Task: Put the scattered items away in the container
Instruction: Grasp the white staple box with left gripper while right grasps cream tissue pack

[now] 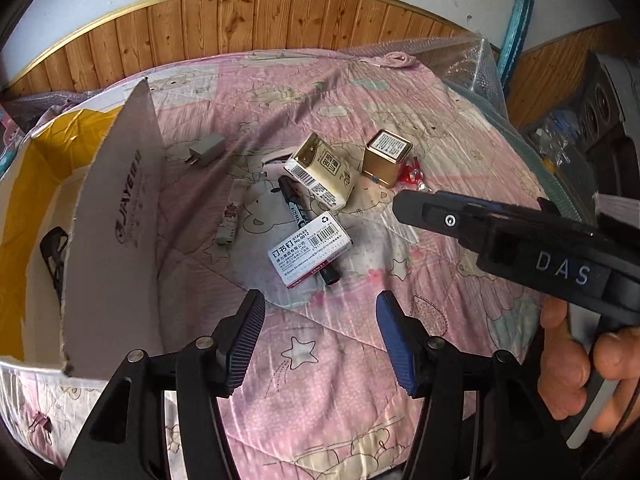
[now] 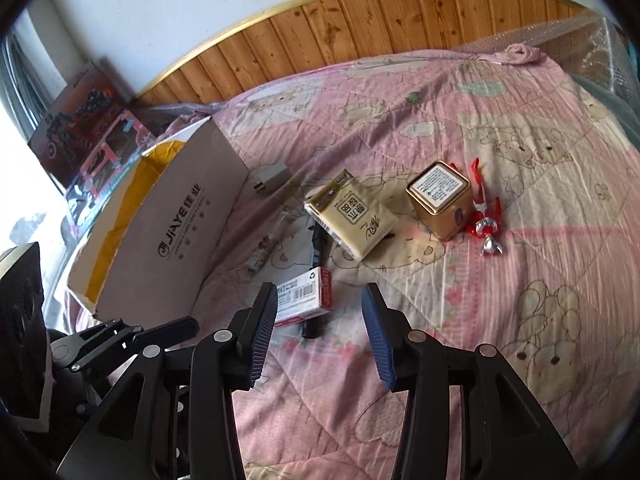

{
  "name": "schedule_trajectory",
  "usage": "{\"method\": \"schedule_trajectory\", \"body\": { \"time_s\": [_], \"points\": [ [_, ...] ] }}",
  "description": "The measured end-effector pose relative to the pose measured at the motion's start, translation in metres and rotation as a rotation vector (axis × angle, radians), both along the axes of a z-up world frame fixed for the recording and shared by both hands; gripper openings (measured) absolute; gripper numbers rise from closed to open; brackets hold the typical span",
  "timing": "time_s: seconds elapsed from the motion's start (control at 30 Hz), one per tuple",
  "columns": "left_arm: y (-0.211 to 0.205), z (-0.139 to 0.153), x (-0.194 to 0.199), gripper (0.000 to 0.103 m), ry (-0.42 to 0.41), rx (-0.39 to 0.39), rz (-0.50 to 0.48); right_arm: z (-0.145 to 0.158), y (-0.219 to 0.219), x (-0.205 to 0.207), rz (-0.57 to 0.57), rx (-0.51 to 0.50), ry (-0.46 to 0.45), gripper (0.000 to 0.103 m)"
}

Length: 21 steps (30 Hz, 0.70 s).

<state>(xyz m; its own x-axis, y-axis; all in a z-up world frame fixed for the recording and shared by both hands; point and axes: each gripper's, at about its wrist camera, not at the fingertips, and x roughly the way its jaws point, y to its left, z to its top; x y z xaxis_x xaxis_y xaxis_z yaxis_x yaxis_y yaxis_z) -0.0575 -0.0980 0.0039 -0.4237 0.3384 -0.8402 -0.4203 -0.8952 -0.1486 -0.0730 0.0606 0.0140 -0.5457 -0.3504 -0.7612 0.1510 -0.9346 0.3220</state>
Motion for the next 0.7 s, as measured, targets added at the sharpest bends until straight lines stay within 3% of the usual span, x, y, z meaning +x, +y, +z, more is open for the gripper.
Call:
{"method": "schedule_trajectory", "body": {
  "time_s": [0.4, 0.67, 0.7],
  "points": [
    [0.017, -0.039, -0.045, 0.059, -0.026, -0.037, -0.029, -0.043, -0.019, -0.073, 0.169, 0.178, -0.012, 0.055],
    [0.03, -0.057, -0.062, 0.059, -0.037, -0.029, -0.063, -0.064, -0.024, -0.105, 0.199, 0.256, -0.017, 0.06],
    [0.032, -0.06, -0.064, 0.063, -0.032, -0.035, -0.061, -0.065, -0.024, -0.108, 0.196, 0.259, -0.012, 0.061]
  ]
}}
